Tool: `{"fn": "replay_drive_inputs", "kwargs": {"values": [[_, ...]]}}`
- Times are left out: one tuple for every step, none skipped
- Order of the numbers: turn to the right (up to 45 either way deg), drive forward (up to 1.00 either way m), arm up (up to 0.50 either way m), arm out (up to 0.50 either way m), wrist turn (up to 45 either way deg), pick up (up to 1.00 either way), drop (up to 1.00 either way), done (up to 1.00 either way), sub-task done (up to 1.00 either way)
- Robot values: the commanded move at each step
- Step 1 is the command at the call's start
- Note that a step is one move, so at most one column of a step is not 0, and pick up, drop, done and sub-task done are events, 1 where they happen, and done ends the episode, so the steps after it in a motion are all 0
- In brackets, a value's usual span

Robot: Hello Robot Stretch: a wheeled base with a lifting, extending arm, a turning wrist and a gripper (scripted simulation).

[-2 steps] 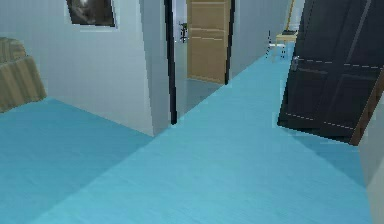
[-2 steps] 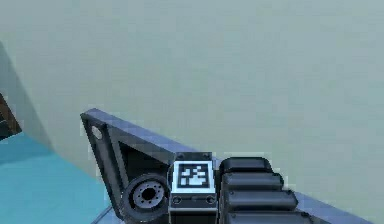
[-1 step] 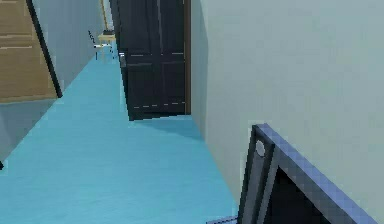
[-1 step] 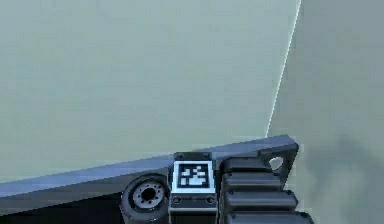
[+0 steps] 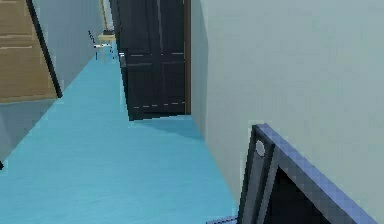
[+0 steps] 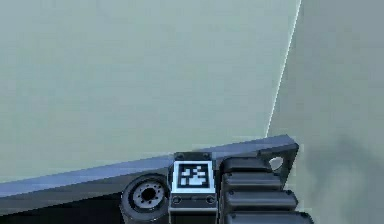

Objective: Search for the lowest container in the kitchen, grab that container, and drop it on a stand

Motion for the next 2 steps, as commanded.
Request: {"fn": "replay_drive_inputs", "kwargs": {"values": [[-21.0,0.0,0.0,0.0,0.0,0.0,0.0,0.0,0.0],[36.0,0.0,0.0,0.0,0.0,0.0,0.0,0.0,0.0]]}}
